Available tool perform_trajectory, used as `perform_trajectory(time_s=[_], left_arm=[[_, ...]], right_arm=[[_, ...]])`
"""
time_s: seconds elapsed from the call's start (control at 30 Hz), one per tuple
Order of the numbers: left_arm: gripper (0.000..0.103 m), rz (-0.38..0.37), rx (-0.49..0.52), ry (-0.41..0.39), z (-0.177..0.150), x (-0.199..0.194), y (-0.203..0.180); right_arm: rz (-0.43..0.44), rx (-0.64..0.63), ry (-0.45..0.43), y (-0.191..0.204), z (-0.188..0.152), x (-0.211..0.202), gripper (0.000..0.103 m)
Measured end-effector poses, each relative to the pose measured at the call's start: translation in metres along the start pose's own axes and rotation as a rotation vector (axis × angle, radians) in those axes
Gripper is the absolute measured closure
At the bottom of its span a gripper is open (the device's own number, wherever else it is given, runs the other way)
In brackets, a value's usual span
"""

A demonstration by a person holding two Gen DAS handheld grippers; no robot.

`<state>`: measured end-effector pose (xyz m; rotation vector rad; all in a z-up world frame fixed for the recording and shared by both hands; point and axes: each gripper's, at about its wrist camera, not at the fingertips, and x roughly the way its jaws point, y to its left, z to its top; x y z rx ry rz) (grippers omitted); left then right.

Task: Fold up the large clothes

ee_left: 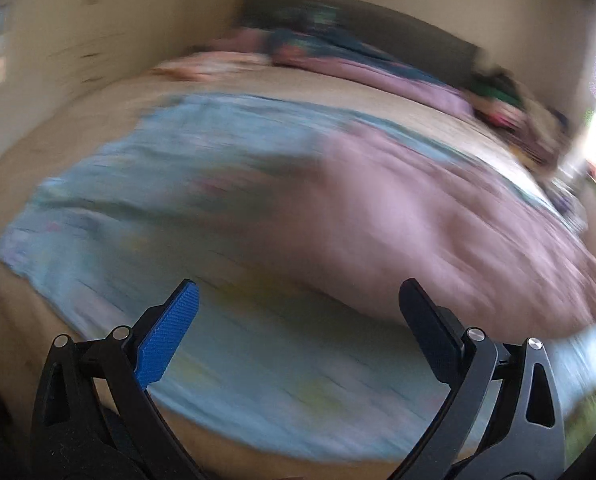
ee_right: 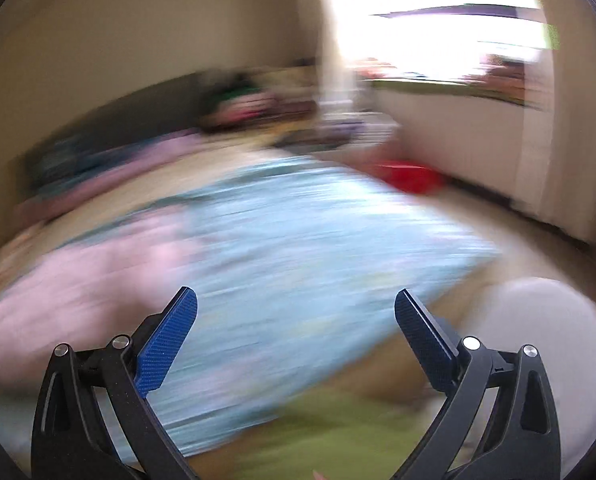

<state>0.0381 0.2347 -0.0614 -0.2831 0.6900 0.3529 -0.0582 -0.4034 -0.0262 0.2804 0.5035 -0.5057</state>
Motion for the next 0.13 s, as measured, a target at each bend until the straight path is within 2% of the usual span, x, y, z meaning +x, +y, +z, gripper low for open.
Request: perform_trajectory(time_s=[0.03,0.1,0.13], left_arm=[[0.009,0.086,-0.049,0.01,0.017,0.016,0.03],[0.009,0.201,-0.124,0.009,0.045,0.039,0.08],[0.009,0.274,-0.167,-0.002,0.06,0.053,0.11]], right_arm=[[-0.125,0.025,0.015,-0.037,0.003,0.021,0.004],[-0.353,0.079,0.084,-0.113,0.003,0.063,0.004],[-0.44,0.112,0.11,-0.149,0.0,0.08,0.004]])
